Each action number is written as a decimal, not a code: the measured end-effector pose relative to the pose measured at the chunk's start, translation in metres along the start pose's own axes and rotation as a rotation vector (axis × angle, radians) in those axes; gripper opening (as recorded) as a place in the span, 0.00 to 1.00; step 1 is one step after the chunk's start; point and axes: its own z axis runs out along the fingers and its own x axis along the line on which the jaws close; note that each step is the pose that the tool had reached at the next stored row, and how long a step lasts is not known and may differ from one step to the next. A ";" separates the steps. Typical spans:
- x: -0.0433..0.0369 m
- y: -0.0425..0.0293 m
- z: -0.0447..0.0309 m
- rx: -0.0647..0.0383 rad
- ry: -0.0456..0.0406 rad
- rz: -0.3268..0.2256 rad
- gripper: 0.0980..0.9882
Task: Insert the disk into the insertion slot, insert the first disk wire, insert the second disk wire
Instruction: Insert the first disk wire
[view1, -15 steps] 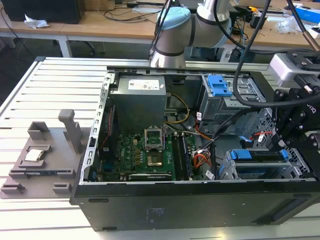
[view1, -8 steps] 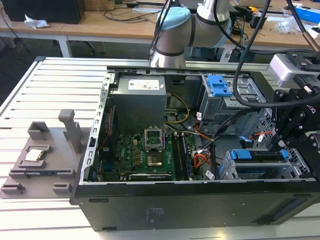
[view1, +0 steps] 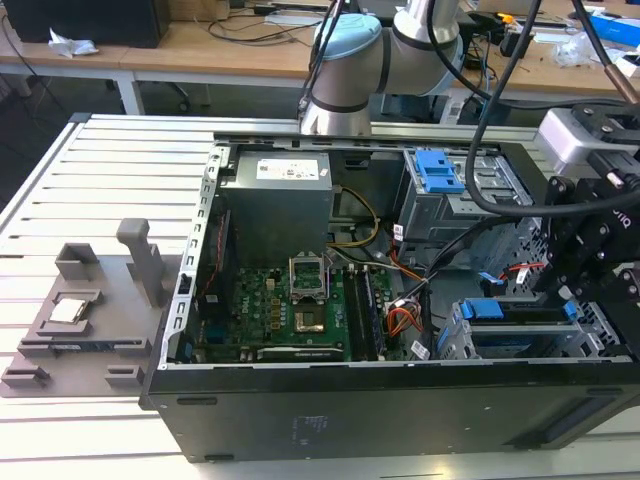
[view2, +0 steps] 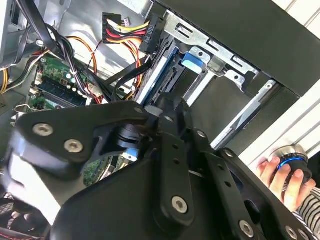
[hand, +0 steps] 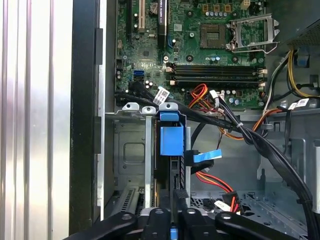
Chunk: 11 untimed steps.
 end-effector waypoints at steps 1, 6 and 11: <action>0.0000 0.0000 0.0001 0.000 0.0000 0.000 0.15; 0.0000 0.0000 0.0002 0.000 0.0035 -0.087 0.23; -0.0004 0.0000 0.0002 0.000 0.0057 -0.140 0.23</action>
